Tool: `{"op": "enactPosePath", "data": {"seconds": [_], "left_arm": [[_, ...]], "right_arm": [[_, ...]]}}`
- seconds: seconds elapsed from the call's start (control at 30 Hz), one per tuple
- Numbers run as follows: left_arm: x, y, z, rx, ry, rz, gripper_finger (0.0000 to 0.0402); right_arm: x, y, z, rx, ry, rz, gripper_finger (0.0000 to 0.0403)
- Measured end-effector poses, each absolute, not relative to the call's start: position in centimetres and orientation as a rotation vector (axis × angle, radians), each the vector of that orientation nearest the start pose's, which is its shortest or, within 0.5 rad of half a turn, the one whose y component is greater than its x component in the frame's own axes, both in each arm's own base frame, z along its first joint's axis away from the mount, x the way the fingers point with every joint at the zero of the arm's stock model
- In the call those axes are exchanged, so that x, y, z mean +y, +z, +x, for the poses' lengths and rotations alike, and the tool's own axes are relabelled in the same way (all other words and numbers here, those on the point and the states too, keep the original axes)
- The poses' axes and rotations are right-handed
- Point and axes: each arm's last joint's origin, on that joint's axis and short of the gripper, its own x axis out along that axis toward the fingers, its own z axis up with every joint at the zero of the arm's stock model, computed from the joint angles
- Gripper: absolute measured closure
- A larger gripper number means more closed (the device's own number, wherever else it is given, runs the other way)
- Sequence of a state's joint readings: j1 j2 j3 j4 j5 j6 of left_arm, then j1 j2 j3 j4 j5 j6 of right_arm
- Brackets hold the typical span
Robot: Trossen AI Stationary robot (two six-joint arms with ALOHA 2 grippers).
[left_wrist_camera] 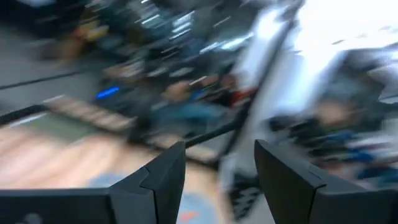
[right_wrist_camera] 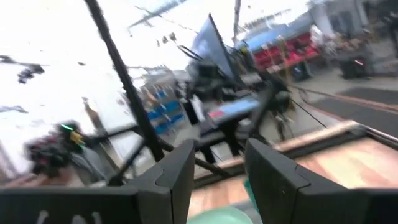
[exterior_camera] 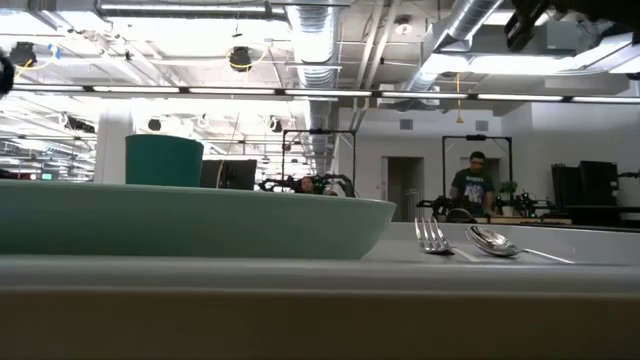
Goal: Pick and place plate/cup/fork/spoon on tray
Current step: Return to Home Position
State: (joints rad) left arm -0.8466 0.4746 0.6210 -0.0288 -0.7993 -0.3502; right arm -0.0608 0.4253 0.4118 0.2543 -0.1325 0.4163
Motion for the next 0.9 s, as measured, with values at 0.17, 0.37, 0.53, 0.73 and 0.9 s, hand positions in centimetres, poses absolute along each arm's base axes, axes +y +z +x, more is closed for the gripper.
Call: {"op": "enactPosePath", "data": {"seconds": [0.17,0.37,0.53,0.73,0.9], "left_arm": [[-6.0,28.8,8.1,-0.279,-0.25,-0.495,0.0222],[-4.7,27.0,8.0,-0.32,-0.184,-0.501,0.0222],[-3.5,27.2,7.6,-0.379,-0.132,-0.452,0.0222],[-1.9,27.4,6.3,-0.461,-0.101,-0.452,0.0222],[-1.6,26.6,6.1,-0.398,-0.087,-0.46,0.0222]], "right_arm": [[0.0,26.5,12.7,-0.301,0.193,0.411,0.0232],[0.5,25.4,12.8,-0.374,0.249,0.409,0.0234],[0.5,25.8,12.1,-0.409,0.275,0.454,0.0234],[0.0,26.8,9.9,-0.404,0.31,0.458,0.0234],[-0.5,25.8,8.6,-0.32,0.176,0.472,0.0234]]}}
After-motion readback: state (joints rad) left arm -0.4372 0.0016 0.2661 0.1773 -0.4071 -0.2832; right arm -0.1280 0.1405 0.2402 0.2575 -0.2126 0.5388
